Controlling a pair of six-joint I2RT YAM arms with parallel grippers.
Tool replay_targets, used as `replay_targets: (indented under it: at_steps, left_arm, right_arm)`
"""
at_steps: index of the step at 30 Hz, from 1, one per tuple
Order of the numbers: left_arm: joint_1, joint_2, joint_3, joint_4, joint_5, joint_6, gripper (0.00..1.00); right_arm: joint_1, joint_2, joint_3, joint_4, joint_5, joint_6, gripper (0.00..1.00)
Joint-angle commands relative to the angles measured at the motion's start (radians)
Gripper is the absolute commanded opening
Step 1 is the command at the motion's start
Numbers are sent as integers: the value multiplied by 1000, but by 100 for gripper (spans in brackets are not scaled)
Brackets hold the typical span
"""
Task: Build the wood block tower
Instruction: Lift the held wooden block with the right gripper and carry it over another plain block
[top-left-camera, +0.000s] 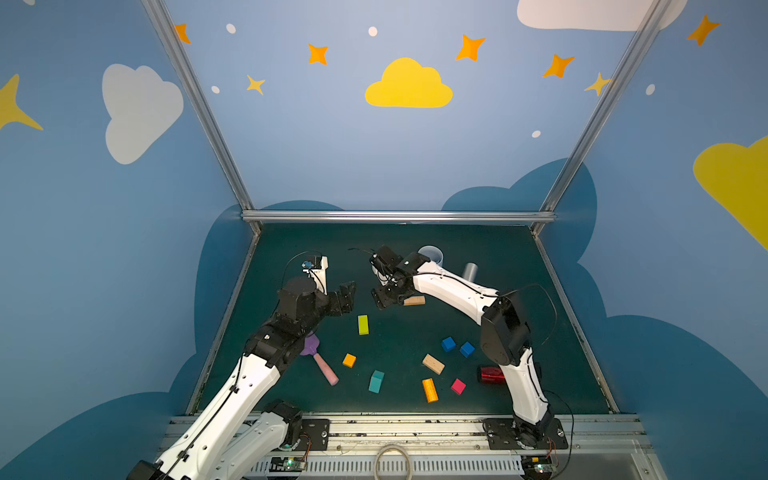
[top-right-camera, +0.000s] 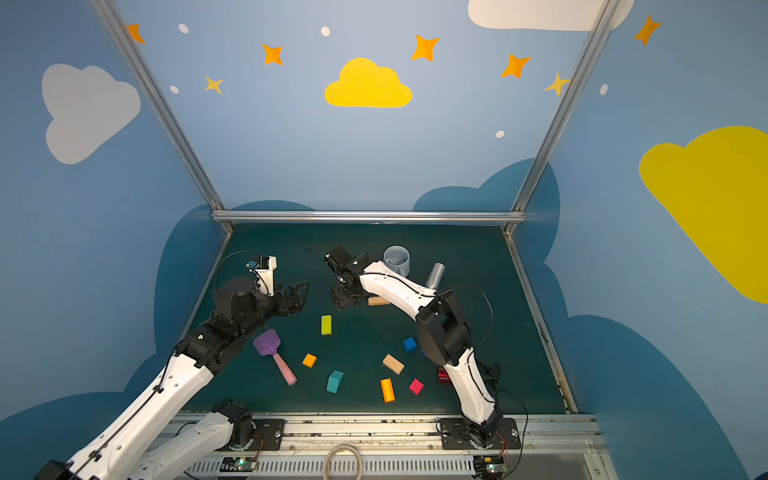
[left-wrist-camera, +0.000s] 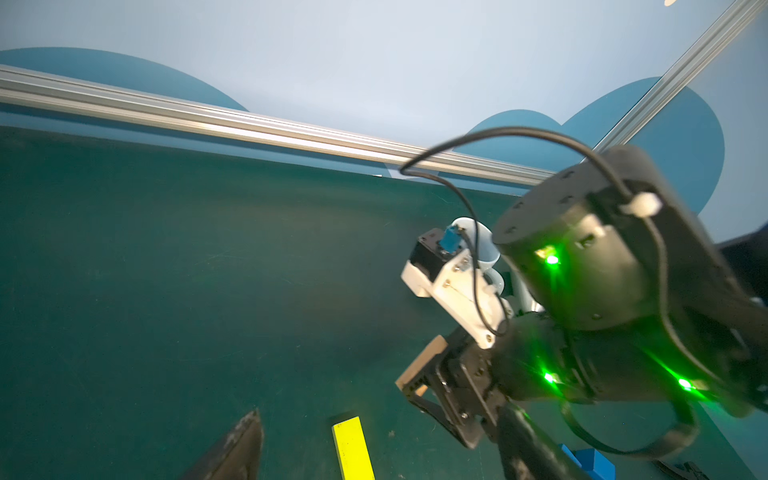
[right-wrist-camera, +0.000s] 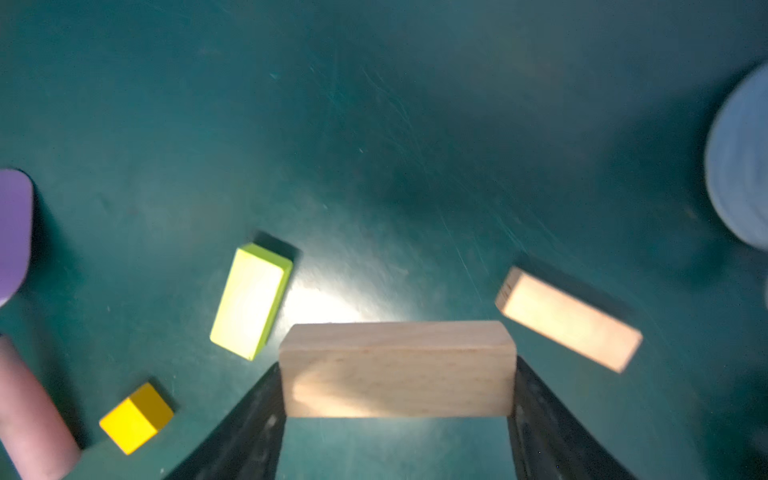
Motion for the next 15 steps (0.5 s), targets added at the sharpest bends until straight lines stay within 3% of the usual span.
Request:
replay_targets:
  at_steps: [1,15]
  left_arm:
    - [-4,-13,-15,18,5,4,87]
    - [-8,3,-47,69,44,-34,87]
  right_arm:
    - [-4,-65,-79,15,39,81,55]
    - [-6,-168,-372,111,134,270,55]
